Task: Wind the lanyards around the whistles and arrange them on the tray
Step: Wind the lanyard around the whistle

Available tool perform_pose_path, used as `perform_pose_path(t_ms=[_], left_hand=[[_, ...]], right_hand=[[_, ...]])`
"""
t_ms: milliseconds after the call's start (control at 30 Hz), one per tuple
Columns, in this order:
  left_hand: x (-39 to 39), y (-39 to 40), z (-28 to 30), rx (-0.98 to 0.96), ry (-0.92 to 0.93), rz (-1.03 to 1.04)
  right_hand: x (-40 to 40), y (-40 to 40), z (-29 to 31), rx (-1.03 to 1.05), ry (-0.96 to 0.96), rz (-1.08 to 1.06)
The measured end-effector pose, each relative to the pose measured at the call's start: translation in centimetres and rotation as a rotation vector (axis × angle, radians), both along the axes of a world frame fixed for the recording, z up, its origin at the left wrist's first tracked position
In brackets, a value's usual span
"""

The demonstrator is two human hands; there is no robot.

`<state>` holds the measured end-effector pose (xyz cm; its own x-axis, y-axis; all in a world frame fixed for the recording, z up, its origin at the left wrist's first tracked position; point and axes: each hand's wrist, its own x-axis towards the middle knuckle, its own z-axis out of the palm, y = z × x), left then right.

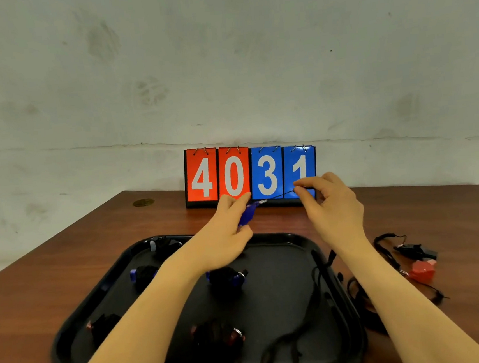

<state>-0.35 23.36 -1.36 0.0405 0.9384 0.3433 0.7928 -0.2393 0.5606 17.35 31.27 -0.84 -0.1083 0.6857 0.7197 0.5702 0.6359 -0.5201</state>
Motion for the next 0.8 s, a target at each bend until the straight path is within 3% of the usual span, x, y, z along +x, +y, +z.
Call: perform_pose_path(t_ms=[267, 367, 467, 600, 733, 800], left_hand=[[-0.9, -1.0, 0.2, 0.236, -0.246, 0.145], [-1.2, -1.2, 0.2, 0.274, -0.272, 0.169], [-1.5, -1.6, 0.5, 0.261, -0.29, 0.156], [-1.3, -1.8, 0.9, 0.238, -0.584, 0.109], [-1.6, -1.8, 0.9, 0.245, -0.639, 0.193], [-1.7, -1.8, 0.9, 0.149, -0.786, 0.142]], right_hand=[[0.2, 0.5, -1.0, -0.042, 0.034, 0.078], [-0.1, 0.2, -0.9, -0.076, 0.172, 0.158], [-0.4, -0.2, -0.7, -0.143, 0.28, 0.21], [-0.6, -0.4, -0.7, -0.241, 0.378, 0.278], [-0.8, -0.5, -0.8, -0.277, 0.46, 0.313], [-0.9, -0.6, -0.8, -0.291, 0.491, 0.314]])
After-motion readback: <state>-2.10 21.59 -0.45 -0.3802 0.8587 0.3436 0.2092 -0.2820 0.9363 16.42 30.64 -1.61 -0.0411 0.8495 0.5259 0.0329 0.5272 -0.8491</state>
